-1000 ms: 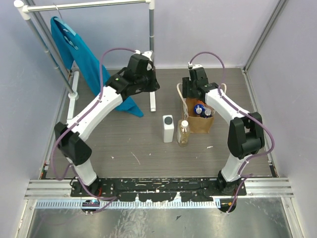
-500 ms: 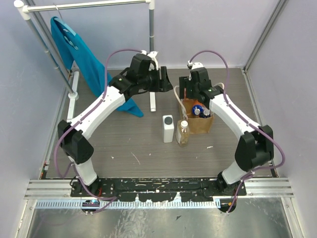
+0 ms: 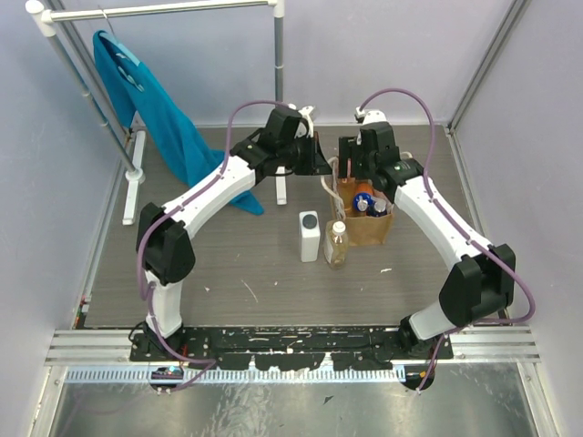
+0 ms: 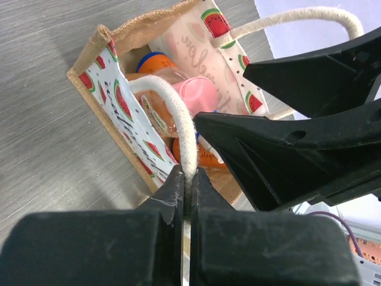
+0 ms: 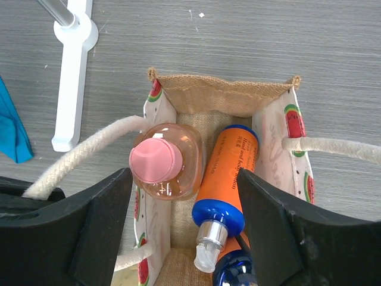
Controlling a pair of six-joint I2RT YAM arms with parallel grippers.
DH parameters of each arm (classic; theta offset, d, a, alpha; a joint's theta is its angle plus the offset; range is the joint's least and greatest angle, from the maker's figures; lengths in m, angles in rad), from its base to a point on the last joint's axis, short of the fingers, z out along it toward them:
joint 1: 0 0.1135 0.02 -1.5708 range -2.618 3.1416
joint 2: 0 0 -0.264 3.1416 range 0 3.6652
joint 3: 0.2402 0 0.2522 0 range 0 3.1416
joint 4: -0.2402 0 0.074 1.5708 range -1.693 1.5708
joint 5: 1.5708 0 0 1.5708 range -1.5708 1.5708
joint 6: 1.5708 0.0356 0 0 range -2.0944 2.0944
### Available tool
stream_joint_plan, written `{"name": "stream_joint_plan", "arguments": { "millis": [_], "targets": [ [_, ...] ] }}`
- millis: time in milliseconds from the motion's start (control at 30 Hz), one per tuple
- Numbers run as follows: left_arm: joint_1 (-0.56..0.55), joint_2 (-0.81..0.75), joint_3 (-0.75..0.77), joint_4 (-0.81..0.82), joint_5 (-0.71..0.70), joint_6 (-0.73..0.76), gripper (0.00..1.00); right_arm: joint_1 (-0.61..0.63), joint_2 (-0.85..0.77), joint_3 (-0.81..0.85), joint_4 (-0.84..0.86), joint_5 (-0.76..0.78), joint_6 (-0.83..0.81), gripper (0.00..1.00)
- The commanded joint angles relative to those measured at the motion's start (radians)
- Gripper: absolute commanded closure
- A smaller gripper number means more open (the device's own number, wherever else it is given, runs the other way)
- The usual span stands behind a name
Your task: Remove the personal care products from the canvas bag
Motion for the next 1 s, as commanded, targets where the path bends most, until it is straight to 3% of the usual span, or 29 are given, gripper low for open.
{"name": "stream_joint_plan", "arguments": {
  "millis": [0, 100, 433, 800, 900, 967],
  "targets": [
    [-0.001, -0.035, -0.009, -0.001, -0.028, 0.017, 1.0, -0.004, 0.015, -0.013, 0.053, -0.065, -0.004, 0.24],
    [0.001, -0.077, -0.08, 0.04, -0.052, 0.006, 1.0, -0.004, 0.048, -0.02, 0.09, -0.081, -0.007, 0.26],
    [0.001, -0.083, -0.058, -0.048, -0.116, 0.032, 1.0, -0.009, 0.141, -0.016, 0.096, -0.003, -0.013, 0.29],
    [0.005, -0.155, -0.093, -0.099, -0.189, 0.069, 1.0, -0.043, 0.16, -0.029, 0.113, -0.051, 0.008, 0.32],
    [0.007, -0.172, -0.099, -0.105, -0.192, 0.074, 1.0, -0.045, 0.195, -0.012, 0.108, -0.071, 0.008, 0.43],
    [0.007, -0.184, -0.103, -0.109, -0.198, 0.08, 1.0, -0.048, 0.213, -0.003, 0.106, -0.098, 0.004, 0.58]
  ]
}}
